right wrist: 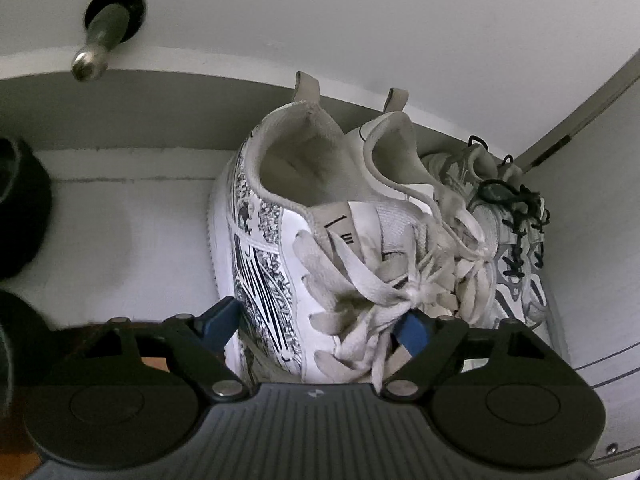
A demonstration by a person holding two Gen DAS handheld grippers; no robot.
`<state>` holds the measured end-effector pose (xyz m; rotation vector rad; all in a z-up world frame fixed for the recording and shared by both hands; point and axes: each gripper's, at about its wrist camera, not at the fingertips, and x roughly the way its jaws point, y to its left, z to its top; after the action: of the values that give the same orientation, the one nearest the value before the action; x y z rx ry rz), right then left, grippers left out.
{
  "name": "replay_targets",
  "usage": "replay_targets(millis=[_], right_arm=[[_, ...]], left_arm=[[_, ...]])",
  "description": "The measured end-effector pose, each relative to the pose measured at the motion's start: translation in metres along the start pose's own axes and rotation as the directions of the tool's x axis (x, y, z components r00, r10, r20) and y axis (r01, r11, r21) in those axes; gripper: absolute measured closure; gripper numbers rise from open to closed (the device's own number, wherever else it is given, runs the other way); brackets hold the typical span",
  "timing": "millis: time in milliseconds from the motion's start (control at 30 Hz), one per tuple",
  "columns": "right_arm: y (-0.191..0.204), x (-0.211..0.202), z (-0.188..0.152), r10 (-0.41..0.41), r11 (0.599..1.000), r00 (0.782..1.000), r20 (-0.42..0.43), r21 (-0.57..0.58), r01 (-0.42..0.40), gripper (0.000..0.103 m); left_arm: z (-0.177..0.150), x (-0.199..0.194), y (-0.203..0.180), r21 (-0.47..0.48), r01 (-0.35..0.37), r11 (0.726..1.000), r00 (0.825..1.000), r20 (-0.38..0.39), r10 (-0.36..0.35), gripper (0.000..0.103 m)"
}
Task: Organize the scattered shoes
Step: 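Lower the white sneakers next to the running shoes by the wall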
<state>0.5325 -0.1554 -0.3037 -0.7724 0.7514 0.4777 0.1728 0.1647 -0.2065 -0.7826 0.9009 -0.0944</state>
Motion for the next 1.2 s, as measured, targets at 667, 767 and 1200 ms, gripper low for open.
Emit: replay_targets(millis=[667,767,1200], right_arm=[[0.013,-0.003,0.006,-0.049,0.999,0.999,-0.023,-0.007,0.049,0.019],[0.010,-0.001,0.008,-0.024,0.999,1.000,-0.011,0.043,0.025,0.018],[0.001,0.019,0.031,-0.036,0.998,0.999,-0.033,0.041,0.038,0.019]], left_arm=[[0.002,0.001,0.003,-0.043,0.038,0.998,0.999,-0.031,-0.039,0.007],[0.002,0.001,0.002,-0.034,0.036,0.999,0.999,-0.029,-0.037,0.007],[0.003,-0.002,0.005,-0.045,0.024,0.999,0.999,-0.021,-0.025,0.007]])
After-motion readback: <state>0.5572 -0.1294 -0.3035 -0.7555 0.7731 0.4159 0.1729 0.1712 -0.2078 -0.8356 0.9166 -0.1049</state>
